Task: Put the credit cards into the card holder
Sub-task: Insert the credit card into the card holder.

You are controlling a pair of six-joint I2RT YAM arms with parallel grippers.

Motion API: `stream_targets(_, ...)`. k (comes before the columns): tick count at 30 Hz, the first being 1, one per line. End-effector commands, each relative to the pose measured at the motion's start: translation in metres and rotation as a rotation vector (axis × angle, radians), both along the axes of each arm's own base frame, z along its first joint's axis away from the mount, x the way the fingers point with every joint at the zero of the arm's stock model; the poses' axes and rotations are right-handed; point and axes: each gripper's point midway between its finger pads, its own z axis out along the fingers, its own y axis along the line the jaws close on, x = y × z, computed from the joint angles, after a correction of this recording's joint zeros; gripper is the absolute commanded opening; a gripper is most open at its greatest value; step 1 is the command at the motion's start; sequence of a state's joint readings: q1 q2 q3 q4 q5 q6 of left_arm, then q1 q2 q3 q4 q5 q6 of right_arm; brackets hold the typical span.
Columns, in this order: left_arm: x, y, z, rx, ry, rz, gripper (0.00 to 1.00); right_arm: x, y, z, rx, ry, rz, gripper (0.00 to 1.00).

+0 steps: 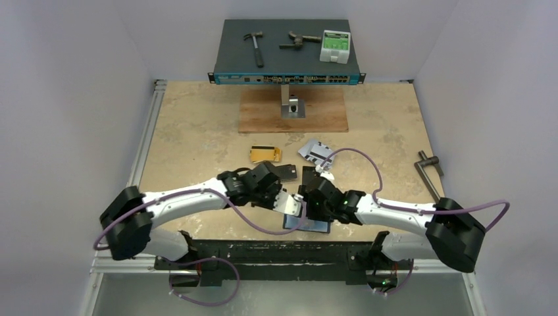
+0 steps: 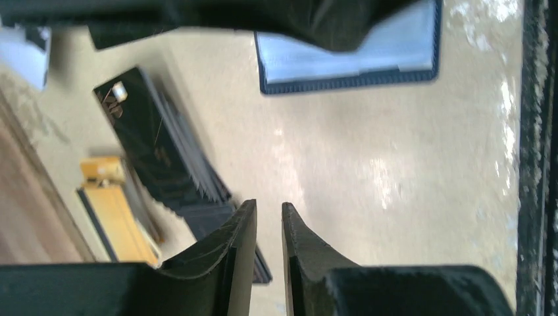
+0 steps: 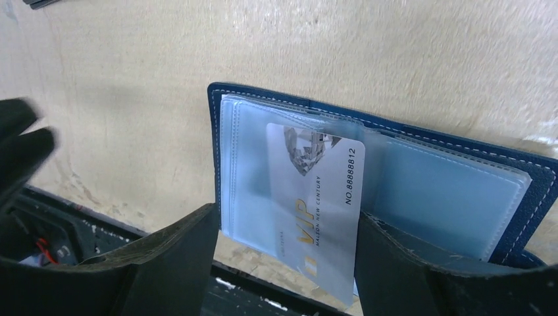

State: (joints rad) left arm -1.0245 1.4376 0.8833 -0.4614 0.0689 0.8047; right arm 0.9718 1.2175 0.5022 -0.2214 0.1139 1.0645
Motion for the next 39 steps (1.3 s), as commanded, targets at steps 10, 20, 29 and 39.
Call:
stream_targets(10, -0.094, 0.001, 0.018, -0.369, -0.113, -0.732, 0.32, -0.005, -0.024, -0.016, -0.098, 0.02, 0.066, 0.73)
stream_targets(20, -0.079, -0.037, -0.002, -0.335, -0.241, -0.885, 0.44, -0.006, -0.018, -0.014, -0.043, 0.026, 0.107, 0.79)
stream_targets(29, -0.066, -0.084, 0.003, -0.357, -0.505, -0.88, 0.29, -0.006, -0.02, -0.015, -0.018, 0.031, 0.089, 0.8)
stream_targets(39, -0.06, -0.091, -0.016, -0.307, -0.608, -0.886, 0.11, -0.006, -0.019, -0.014, -0.002, 0.022, 0.083, 0.79)
